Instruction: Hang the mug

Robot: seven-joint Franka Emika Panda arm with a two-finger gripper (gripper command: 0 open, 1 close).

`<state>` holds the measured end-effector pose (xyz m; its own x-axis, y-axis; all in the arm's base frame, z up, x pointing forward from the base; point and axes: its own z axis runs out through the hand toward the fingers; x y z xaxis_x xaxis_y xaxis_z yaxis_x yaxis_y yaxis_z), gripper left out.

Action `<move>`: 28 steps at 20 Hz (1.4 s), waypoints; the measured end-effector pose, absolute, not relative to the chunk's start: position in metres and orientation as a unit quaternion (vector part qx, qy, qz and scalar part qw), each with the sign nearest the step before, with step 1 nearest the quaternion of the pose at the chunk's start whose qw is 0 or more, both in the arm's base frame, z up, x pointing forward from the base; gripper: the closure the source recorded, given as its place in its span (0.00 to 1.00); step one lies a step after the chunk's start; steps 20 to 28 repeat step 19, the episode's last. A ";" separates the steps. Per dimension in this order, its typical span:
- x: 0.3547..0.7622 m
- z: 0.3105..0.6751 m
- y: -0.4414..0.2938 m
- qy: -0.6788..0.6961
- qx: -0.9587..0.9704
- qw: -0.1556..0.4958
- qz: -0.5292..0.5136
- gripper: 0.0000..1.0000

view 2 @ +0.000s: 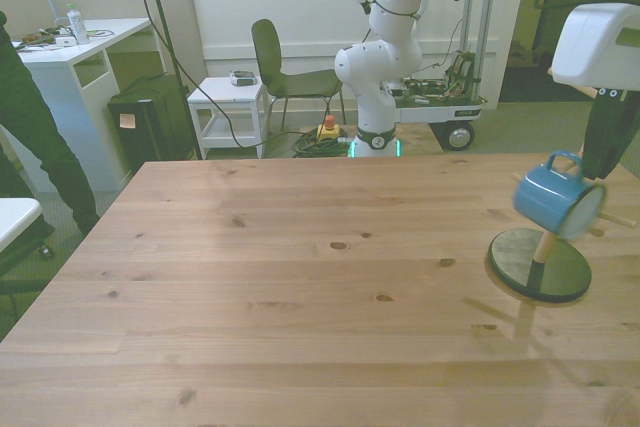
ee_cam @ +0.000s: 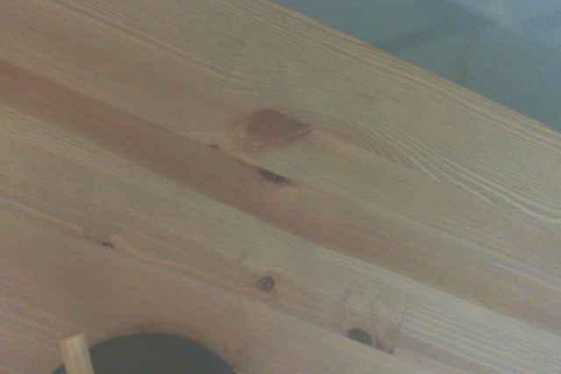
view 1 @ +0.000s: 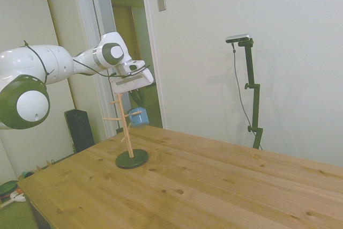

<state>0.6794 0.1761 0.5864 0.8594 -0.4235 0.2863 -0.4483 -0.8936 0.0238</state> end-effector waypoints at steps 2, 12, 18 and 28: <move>0.678 0.588 0.175 -0.227 0.963 0.045 0.139 0.00; 0.653 0.676 0.027 -0.294 0.939 0.019 0.179 0.00; 0.613 0.637 -0.099 -0.319 0.936 0.001 0.145 0.00; 0.611 0.619 -0.108 -0.318 0.938 0.003 0.138 0.00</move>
